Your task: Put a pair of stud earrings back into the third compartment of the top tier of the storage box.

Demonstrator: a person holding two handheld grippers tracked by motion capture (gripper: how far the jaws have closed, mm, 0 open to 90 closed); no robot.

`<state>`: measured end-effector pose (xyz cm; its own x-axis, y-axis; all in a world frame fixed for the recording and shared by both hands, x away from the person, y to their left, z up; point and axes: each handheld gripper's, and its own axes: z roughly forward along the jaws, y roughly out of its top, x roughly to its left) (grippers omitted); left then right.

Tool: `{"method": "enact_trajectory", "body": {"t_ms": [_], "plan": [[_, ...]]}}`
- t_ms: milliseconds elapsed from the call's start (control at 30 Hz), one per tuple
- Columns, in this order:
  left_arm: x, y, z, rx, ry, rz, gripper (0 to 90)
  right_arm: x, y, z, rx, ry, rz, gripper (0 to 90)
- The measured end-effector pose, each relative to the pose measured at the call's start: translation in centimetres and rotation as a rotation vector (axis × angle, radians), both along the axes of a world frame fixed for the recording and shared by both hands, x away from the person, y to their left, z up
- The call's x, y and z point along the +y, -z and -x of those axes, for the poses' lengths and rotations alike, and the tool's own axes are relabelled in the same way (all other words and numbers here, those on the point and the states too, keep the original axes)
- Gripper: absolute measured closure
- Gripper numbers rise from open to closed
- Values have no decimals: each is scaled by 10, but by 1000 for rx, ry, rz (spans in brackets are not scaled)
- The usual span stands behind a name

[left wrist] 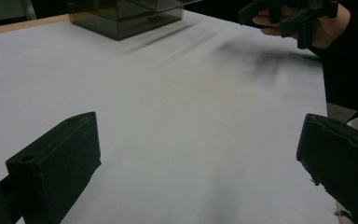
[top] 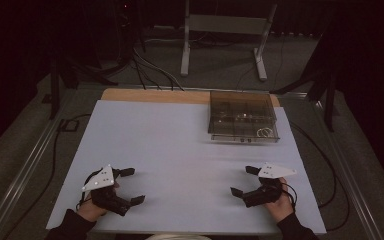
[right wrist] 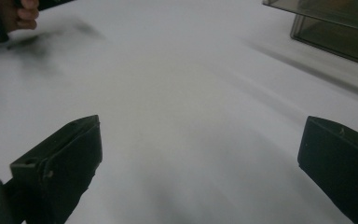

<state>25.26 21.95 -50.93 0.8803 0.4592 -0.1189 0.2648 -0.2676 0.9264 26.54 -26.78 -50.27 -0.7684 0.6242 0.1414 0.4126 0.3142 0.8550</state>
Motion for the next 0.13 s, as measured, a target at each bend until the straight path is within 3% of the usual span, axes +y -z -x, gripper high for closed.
{"method": "enact_trajectory", "body": {"t_ms": [133], "plan": [[0, 0, -1, -1, 2, -8, 5, -12, 4, 2, 17, 22, -7, 0]]}}
